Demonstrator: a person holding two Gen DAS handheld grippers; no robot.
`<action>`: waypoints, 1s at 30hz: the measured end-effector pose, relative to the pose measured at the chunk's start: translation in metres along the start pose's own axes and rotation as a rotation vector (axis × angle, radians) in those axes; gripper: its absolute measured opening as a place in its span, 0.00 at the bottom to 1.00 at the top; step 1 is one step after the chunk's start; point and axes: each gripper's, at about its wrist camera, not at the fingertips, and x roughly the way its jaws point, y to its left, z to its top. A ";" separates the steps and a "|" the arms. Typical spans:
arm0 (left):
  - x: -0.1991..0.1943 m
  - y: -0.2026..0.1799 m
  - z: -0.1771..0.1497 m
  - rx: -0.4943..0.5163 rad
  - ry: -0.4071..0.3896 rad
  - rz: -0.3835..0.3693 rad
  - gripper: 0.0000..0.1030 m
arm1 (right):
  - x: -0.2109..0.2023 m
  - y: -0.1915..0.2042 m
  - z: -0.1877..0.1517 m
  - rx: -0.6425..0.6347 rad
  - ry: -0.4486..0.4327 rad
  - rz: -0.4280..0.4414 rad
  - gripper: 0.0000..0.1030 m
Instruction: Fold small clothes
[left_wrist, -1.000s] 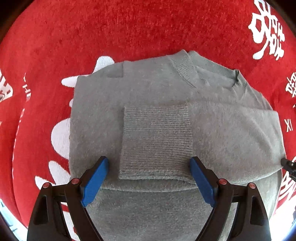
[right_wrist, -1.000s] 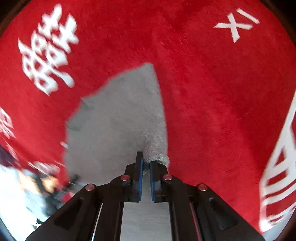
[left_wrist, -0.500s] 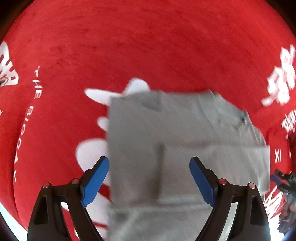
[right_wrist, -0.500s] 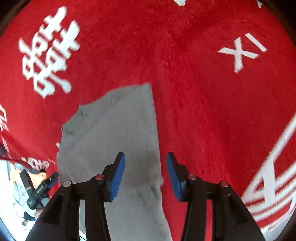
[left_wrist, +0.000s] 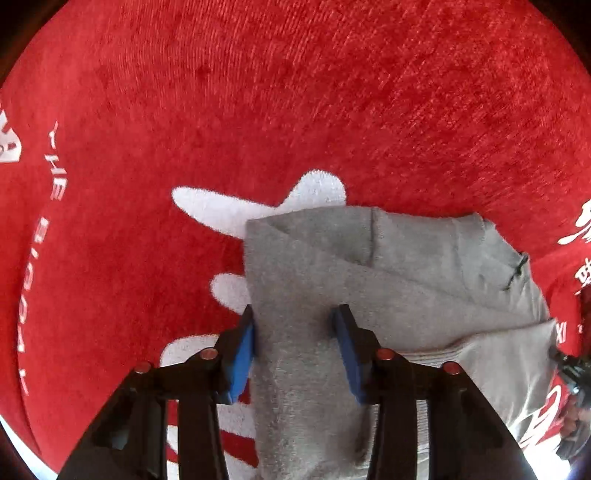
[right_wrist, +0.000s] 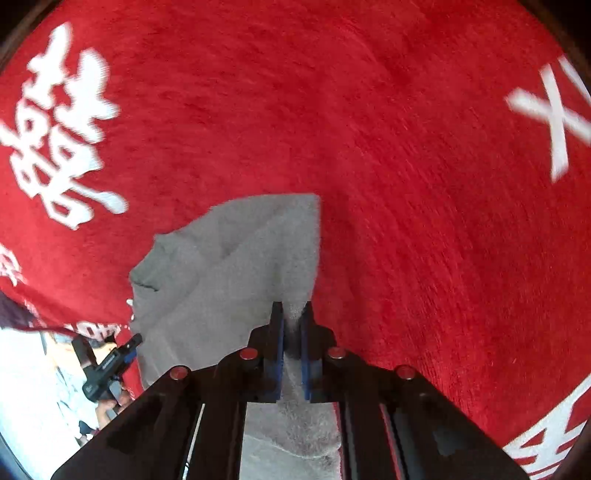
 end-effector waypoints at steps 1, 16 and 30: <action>0.001 0.002 0.000 0.003 -0.003 0.008 0.42 | 0.001 0.006 0.000 -0.043 0.002 -0.034 0.08; -0.060 0.021 -0.040 0.006 -0.050 0.087 0.81 | -0.006 0.028 -0.044 -0.087 -0.021 -0.236 0.43; -0.055 -0.061 -0.129 0.120 0.098 0.084 0.81 | -0.009 0.071 -0.124 -0.194 0.047 -0.254 0.59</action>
